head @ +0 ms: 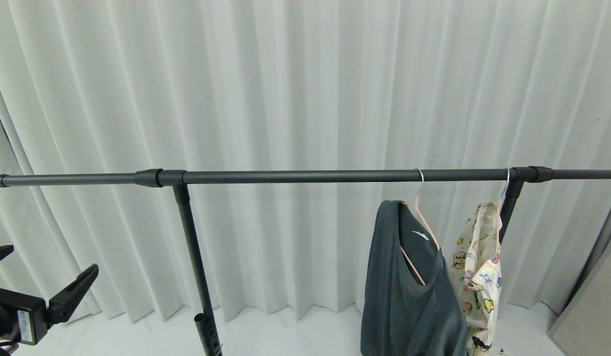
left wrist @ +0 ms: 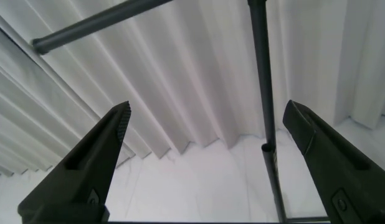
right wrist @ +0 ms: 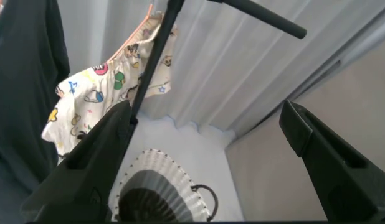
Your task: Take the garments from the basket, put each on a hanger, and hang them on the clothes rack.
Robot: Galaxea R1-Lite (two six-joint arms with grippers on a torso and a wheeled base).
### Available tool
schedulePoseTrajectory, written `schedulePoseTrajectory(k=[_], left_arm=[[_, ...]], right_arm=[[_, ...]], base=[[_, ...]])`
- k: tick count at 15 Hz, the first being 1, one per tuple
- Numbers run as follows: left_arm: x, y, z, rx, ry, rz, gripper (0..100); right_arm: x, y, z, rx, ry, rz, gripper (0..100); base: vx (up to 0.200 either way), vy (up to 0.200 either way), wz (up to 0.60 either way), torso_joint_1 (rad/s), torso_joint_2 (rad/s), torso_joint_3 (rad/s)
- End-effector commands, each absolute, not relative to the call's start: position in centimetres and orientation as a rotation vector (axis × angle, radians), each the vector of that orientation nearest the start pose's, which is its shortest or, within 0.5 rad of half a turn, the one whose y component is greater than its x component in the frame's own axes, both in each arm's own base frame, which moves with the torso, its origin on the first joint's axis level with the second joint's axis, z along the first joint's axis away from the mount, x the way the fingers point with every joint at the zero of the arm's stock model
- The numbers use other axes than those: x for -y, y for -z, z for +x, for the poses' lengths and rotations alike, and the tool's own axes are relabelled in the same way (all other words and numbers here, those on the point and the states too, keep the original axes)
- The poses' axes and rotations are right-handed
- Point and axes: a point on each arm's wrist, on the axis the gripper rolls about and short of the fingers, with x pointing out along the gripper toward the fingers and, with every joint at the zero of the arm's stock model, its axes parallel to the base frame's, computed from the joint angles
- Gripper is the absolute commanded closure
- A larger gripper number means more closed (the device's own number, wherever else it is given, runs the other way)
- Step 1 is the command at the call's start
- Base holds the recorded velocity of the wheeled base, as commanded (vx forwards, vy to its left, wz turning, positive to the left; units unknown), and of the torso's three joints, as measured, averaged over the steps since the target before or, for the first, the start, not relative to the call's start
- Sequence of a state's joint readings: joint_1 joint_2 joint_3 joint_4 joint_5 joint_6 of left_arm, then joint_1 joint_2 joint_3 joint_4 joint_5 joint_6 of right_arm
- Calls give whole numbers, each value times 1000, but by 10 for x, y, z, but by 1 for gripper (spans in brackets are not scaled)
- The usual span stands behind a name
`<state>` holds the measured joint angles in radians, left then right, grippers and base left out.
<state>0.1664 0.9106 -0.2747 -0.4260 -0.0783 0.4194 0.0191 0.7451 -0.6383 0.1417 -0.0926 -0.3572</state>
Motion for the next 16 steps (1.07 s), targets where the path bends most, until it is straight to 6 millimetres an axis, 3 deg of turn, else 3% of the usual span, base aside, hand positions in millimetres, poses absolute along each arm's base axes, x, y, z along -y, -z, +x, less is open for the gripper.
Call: schedulePoseTrajectory(k=[1,5,13,16], left_arm=[[-15,-174,97,-206,-46,395,0],[-14,-169,95,-218,-43,397,0],[-10,-140,71,-248,-26,438,0],[-3,-116,45,-208,44,549,0]], right_arm=[[1,-233,58,-254,30,-369,0],[1,-223,56,-279,31,-368,0],[3,-173,19,-286,74,-406,0],[4,-149,3,-276,144,-432,0]], base=[[-200,0,0,12,2,2],[-200,0,0,-1,0,5],[-200,0,0,4,2,4],[0,0,0,0,0,0]])
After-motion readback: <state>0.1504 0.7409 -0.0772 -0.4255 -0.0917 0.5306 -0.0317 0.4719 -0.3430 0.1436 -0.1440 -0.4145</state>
